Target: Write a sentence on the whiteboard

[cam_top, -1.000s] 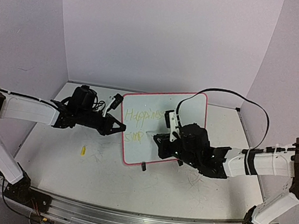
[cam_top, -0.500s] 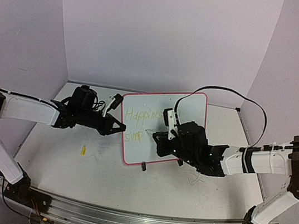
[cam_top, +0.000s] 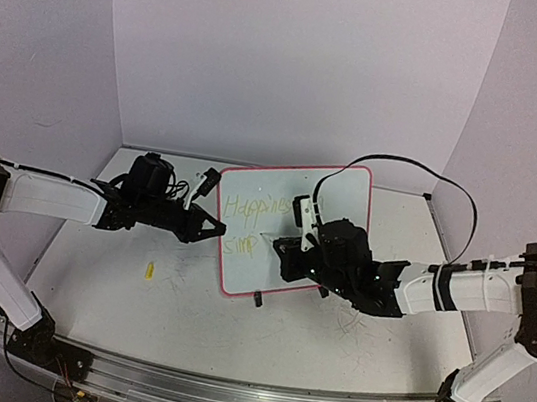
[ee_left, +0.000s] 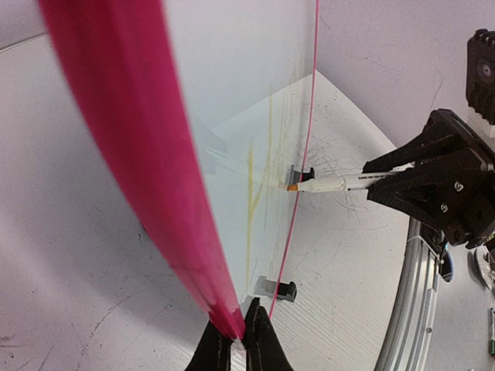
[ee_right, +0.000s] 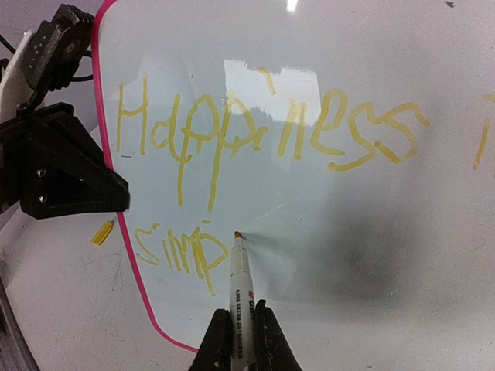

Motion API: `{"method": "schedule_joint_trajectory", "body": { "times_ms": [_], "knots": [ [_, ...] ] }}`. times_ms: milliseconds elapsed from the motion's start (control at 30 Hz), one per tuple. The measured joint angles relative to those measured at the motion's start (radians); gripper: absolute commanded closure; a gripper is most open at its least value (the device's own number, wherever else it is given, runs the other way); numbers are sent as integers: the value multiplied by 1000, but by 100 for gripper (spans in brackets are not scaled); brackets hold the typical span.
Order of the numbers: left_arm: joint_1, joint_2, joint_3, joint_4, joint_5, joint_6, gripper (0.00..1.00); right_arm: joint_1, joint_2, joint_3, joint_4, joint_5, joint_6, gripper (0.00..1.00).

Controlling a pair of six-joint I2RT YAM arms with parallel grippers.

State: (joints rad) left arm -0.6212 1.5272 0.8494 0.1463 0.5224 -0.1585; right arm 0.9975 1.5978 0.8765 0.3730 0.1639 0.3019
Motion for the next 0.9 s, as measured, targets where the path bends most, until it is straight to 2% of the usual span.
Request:
{"method": "schedule_joint_trajectory", "body": {
  "times_ms": [600, 900],
  "knots": [
    [0, 0, 0, 0, 0, 1, 100, 14, -3, -53, -35, -17, 40, 100],
    [0, 0, 0, 1, 1, 2, 100, 12, -90, -52, -32, 0, 0, 100]
  ]
}}
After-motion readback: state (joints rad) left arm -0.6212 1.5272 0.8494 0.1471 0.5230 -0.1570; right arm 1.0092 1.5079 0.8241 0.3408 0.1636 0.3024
